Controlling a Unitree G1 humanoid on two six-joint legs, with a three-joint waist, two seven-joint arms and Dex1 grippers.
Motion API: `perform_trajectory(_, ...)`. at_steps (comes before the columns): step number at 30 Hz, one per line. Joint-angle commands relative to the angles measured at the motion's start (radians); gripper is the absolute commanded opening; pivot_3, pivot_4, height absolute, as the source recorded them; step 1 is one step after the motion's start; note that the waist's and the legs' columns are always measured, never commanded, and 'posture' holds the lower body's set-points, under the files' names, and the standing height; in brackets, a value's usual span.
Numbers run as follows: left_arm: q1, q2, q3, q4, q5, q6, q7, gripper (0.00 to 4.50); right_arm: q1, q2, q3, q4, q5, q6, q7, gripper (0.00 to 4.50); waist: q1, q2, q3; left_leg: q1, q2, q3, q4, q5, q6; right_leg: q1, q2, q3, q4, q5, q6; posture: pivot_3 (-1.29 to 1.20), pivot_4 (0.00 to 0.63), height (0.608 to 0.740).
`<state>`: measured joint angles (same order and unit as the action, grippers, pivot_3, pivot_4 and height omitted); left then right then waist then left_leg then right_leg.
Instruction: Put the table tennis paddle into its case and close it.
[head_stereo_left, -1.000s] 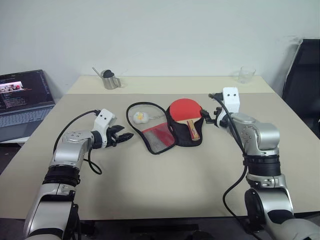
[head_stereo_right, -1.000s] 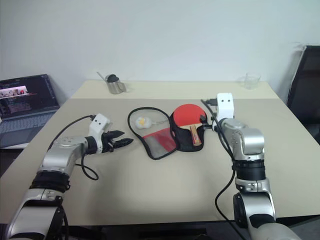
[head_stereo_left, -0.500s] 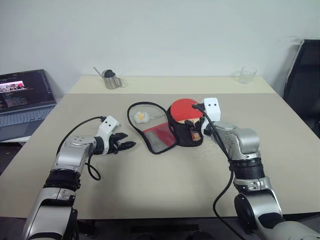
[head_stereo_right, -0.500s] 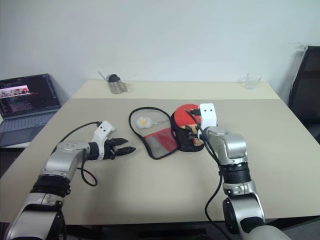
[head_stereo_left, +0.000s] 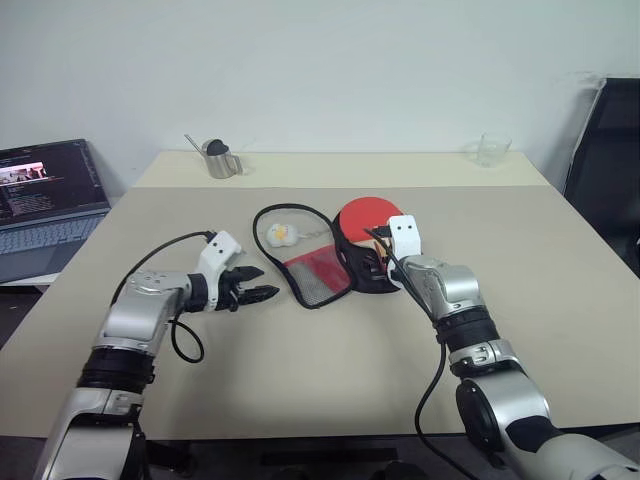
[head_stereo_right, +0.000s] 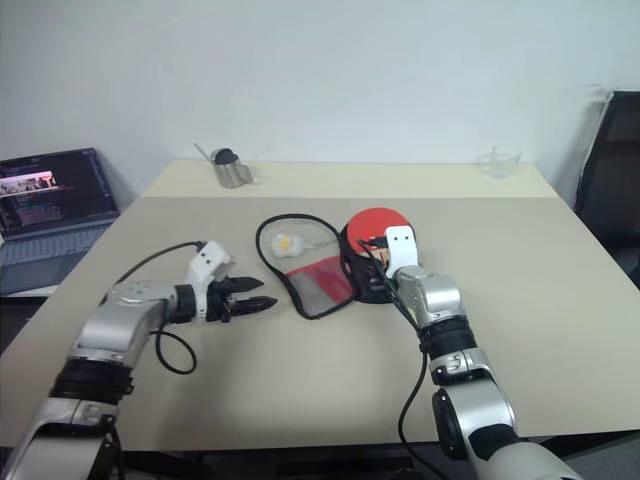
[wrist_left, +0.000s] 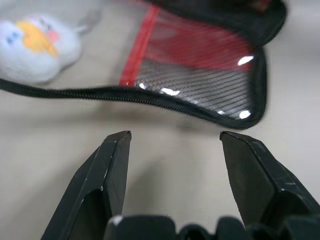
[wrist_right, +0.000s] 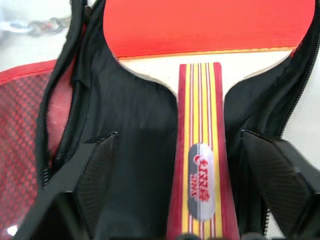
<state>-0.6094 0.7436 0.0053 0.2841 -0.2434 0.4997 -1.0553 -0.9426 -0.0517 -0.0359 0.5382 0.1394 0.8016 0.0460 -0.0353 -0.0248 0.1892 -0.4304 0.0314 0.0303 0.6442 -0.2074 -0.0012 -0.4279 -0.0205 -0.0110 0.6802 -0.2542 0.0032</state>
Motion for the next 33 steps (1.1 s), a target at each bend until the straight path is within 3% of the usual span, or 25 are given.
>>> perform_trajectory(1, -0.004, 0.019, 0.034, -0.055, -0.029, 0.009, -0.006, 3.11, -0.029, 0.010, -0.006, -0.002, -0.001, -0.031, 0.005, 2.81, 0.001, 0.000, 0.000, 0.000, 0.000, 0.000, 0.000, 0.000, 0.000, 0.000, 0.000, 0.000, 0.000, 0.000, 0.000, 0.00, 0.150, 0.740)
perform_trajectory(5, 0.005, 0.009, 0.029, -0.070, -0.030, 0.014, 0.000, 3.11, -0.032, 0.009, -0.006, 0.001, -0.005, -0.032, 0.007, 1.41, 0.000, 0.000, 0.000, 0.000, -0.001, 0.001, 0.000, 0.000, 0.000, 0.000, 0.000, 0.000, 0.000, 0.000, 0.000, 0.00, 0.150, 0.740)
perform_trajectory(6, 0.007, 0.008, 0.028, -0.074, -0.031, 0.014, -0.001, 3.11, -0.032, 0.007, -0.006, 0.001, -0.006, -0.031, 0.008, 1.26, 0.000, 0.000, 0.000, 0.000, -0.001, 0.001, 0.000, 0.000, 0.000, 0.000, 0.000, 0.001, 0.000, 0.000, 0.000, 0.00, 0.150, 0.740)
perform_trajectory(18, -0.021, 0.072, 0.057, -0.117, -0.094, 0.019, -0.099, 3.11, -0.040, 0.012, -0.021, -0.094, 0.003, 0.039, -0.018, 1.26, 0.001, 0.000, 0.000, 0.000, 0.000, 0.000, 0.000, 0.000, 0.000, 0.000, 0.000, 0.000, 0.000, 0.000, 0.000, 0.00, 0.150, 0.740)
perform_trajectory(33, -0.018, 0.053, 0.029, -0.120, -0.086, 0.018, -0.101, 3.11, 0.032, 0.030, -0.067, -0.418, -0.004, 0.287, -0.121, 1.26, 0.003, 0.000, 0.000, 0.000, -0.001, 0.001, 0.000, 0.000, 0.000, 0.000, 0.000, 0.000, 0.000, 0.000, 0.000, 0.00, 0.150, 0.740)
